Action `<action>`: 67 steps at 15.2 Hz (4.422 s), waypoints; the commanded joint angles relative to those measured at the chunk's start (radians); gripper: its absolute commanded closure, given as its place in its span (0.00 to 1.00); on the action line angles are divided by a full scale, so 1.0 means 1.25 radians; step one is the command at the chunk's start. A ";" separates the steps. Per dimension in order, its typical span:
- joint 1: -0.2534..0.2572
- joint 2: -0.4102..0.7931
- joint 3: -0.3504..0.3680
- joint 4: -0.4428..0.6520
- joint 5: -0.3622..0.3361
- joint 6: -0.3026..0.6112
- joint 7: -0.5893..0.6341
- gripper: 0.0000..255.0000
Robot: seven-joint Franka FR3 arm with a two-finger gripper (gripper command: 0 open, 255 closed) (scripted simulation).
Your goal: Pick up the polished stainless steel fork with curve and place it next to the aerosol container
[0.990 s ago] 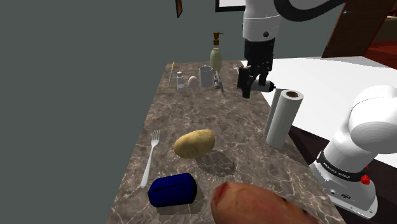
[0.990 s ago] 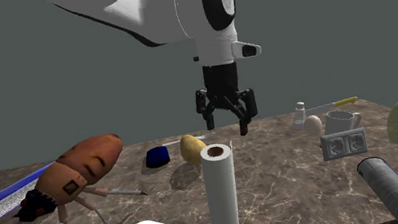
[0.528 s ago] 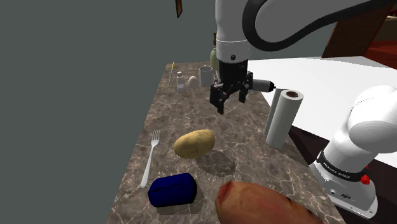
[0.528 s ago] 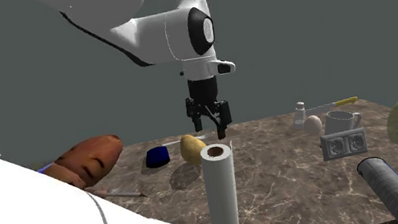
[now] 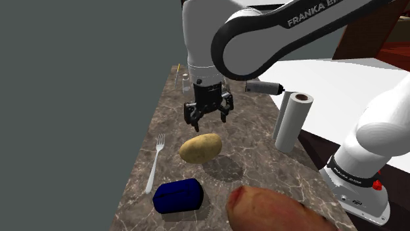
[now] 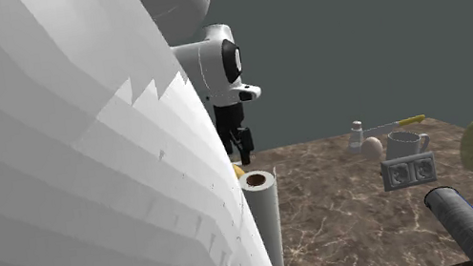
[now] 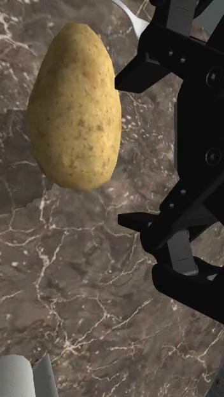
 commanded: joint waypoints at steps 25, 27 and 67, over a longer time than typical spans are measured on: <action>0.186 0.655 -0.050 0.471 -0.488 0.060 0.638 0.00; 0.186 0.655 -0.050 0.471 -0.488 0.060 0.638 0.00; 0.149 0.534 0.002 0.581 -0.397 -0.144 0.564 1.00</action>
